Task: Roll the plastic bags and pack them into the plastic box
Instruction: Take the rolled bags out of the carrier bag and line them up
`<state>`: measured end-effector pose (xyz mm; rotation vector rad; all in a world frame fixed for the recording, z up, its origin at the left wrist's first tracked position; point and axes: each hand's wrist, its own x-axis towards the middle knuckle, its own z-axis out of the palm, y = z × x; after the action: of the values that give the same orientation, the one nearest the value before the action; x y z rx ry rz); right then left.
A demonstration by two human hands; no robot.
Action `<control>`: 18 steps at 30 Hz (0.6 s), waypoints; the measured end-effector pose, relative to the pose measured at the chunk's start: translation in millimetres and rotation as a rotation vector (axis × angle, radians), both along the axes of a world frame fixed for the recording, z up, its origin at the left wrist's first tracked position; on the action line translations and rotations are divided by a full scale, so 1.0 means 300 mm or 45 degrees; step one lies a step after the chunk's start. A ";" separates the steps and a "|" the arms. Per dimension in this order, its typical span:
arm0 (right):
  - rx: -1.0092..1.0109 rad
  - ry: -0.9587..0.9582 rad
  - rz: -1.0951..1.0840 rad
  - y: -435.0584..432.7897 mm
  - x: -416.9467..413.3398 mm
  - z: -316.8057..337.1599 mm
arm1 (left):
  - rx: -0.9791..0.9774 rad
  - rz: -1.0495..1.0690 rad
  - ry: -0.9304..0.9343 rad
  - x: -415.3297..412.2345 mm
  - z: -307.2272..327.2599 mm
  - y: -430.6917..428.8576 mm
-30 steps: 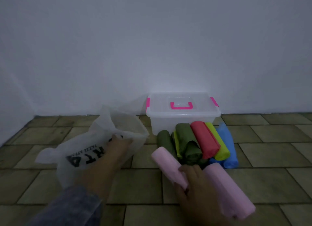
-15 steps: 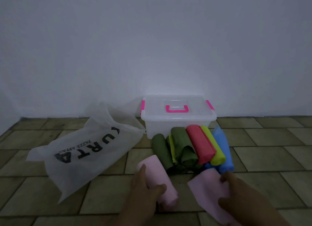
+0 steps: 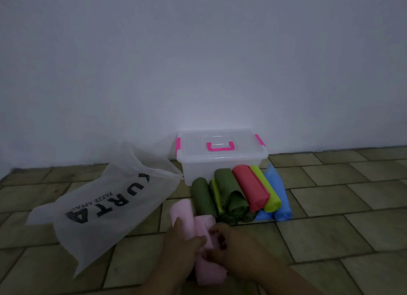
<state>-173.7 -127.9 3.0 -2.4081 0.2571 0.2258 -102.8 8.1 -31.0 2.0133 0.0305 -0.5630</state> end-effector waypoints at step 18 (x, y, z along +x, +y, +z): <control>0.396 -0.093 -0.676 -0.515 0.188 -0.037 | -0.292 -0.022 0.023 0.245 0.135 -0.160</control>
<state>-117.2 -282.5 -8.1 -1.9553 0.7527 -0.0627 -29.3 -39.7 9.4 1.7867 -0.0394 -0.5693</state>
